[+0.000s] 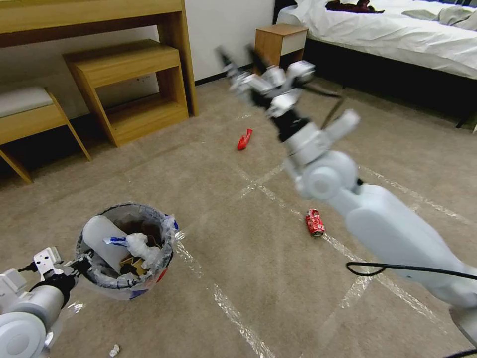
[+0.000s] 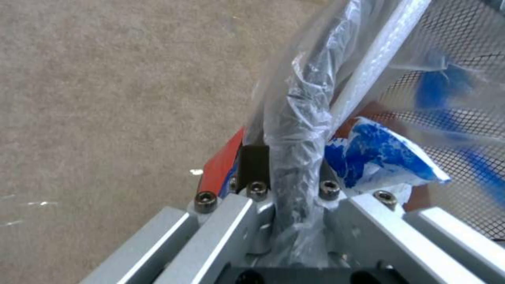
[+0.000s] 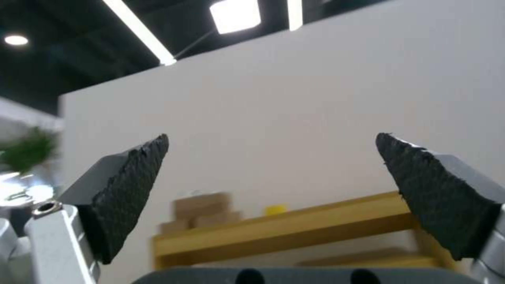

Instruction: Pick up the trash bin and place the garbage on the floor into it.

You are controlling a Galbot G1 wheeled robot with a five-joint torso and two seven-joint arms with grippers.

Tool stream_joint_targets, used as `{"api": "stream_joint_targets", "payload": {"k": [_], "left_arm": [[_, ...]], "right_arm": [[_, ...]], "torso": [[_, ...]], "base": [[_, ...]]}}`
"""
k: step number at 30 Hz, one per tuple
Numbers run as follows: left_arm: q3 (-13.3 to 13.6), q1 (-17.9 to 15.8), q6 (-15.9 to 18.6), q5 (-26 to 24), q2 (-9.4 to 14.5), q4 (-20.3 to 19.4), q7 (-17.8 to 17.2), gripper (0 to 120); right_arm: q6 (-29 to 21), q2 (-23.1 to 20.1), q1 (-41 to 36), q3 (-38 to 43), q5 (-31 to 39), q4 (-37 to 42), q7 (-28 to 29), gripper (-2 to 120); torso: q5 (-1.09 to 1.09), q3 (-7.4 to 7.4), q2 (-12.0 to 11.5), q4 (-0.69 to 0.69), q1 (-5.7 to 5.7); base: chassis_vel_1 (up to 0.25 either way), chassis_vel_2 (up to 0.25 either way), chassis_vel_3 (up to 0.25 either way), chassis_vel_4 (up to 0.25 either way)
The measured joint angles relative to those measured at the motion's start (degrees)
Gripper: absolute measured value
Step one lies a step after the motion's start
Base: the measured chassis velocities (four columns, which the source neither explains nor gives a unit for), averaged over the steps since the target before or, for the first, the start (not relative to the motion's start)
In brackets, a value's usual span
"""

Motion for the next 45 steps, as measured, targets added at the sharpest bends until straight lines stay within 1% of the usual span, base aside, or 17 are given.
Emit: {"api": "stream_joint_targets", "payload": {"k": [1, 3, 5, 7, 9, 10, 11, 13, 15, 16, 18, 21, 23, 25, 27, 35, 45], "left_arm": [[0.0, 0.0, 0.0, 0.0, 0.0, 0.0, 0.0, 1], [-0.47, 0.17, -0.08, 0.15, -0.27, -0.2, 0.03, 1], [-0.64, 0.31, -0.11, 0.19, -0.4, -0.32, 0.05, 1], [-1.5, 1.09, -0.31, 0.48, -1.13, -0.91, 0.24, 1], [-1.91, 1.47, -0.48, 0.82, -1.54, -1.13, 0.33, 1], [-2.53, 2.04, -0.93, 1.79, -2.26, -1.38, 0.53, 1], [-2.64, 2.03, -1.13, 2.35, -2.53, -1.47, 0.58, 1], [-2.63, 1.87, -1.18, 2.53, -2.6, -1.52, 0.59, 1], [-2.42, 1.58, -1.35, 3.16, -2.99, -1.55, 0.77, 1], [-2.42, 1.58, -1.35, 3.16, -2.99, -1.55, 0.77, 1], [-2.41, 1.57, -1.51, 3.67, -3.24, -1.53, 1.02, 1], [-2.43, 1.59, -1.63, 3.88, -3.28, -1.44, 1.13, 1], [-2.45, 1.87, -1.8, 4.24, -3.28, -1.32, 1.32, 1], [-2.45, 1.94, -1.81, 4.27, -3.28, -1.32, 1.34, 1], [-2.39, 2.09, -1.83, 4.3, -3.37, -1.49, 1.37, 1], [-2.3, 2.27, -1.84, 4.35, -3.52, -1.84, 1.35, 1], [-2.47, 2.33, -1.92, 4.3, -3.79, -1.64, 1.32, 1]], "right_arm": [[0.0, 0.0, 0.0, 0.0, 0.0, 0.0, 0.0, 100], [-0.29, -1.0, -6.9, 8.89, -1.8, 1.83, 0.76, 100], [-0.53, -1.23, -8.99, 11.76, -2.65, 2.41, 1.02, 100], [-0.99, -1.39, -13.78, 18.51, -6.01, 3.28, 1.86, 100], [-1.05, -1.31, -14.83, 19.81, -6.92, 3.36, 2.12, 100], [-1.25, -1.05, -17.68, 23.02, -8.68, 3.59, 2.79, 100], [-1.69, -0.78, -21.23, 26.85, -10.3, 4.4, 3.9, 100], [-1.83, -0.63, -23.02, 28.53, -11.04, 4.87, 4.38, 100], [-2.13, 0.31, -29.81, 33.62, -14.53, 6.04, 6.36, 100], [-2.13, 0.31, -29.81, 33.62, -14.53, 6.04, 6.36, 100], [-2.06, 1.43, -35.0, 37.06, -18.19, 6.91, 7.54, 100], [-1.93, 2.04, -37.12, 38.65, -20.12, 7.39, 7.95, 100], [-0.88, 4.81, -44.54, 43.24, -25.24, 9.21, 8.17, 100], [-0.55, 5.42, -45.91, 43.84, -26.11, 9.48, 8.17, 100], [1.4, 8.88, -51.85, 45.48, -30.32, 9.94, 8.01, 100], [2.99, 15.29, -60.94, 44.43, -37.68, 9.53, 10.01, 100], [5.25, 18.65, -64.31, 43.49, -41.57, 6.46, 10.54, 100]], "torso": [[0.0, 0.0, 0.0, 0.0, 0.0], [0.01, 0.0, 0.01, -0.02, 0.0], [0.01, 0.0, 0.01, -0.03, 0.0], [0.01, 0.0, 0.01, -0.05, 0.0], [0.0, -0.01, 0.01, -0.04, 0.0], [0.01, 0.0, 0.0, 0.01, 0.0], [0.0, 0.0, 0.01, 0.02, 0.0], [-0.01, -0.01, 0.01, 0.02, 0.0], [0.01, -0.01, 0.01, -0.05, 0.0], [0.01, -0.01, 0.01, -0.05, 0.0], [0.01, 0.0, 0.01, -0.02, 0.0], [0.01, 0.0, 0.0, 0.0, 0.0], [-0.01, 0.0, 0.0, 0.0, 0.0], [0.0, 0.0, 0.01, -0.01, 0.0], [0.0, -0.01, 0.01, -0.02, 0.0], [-0.02, -0.01, 0.0, -0.01, -0.01], [-0.02, 0.0, 0.0, -0.01, 0.0]], "base": [[0.0, 0.0, 0.0, 0.0], [0.0, 0.0, 0.0, 0.0], [0.0, 0.0, 0.0, 0.0], [0.0, 0.0, 0.0, 0.0], [0.0, 0.0, 0.0, 0.0], [0.0, 0.0, 0.0, 0.0], [0.0, 0.0, 0.0, 0.0], [0.0, 0.0, 0.0, 0.0], [0.0, 0.0, 0.0, 0.0], [0.0, 0.0, 0.0, 0.0], [0.0, 0.0, 0.0, 0.0], [0.0, 0.0, 0.0, 0.0], [0.0, 0.0, 0.0, 0.0], [0.0, 0.0, 0.0, 0.0], [0.0, 0.0, 0.0, 0.0], [0.0, 0.0, 0.0, 0.0], [0.0, 0.0, 0.0, 0.0]]}}
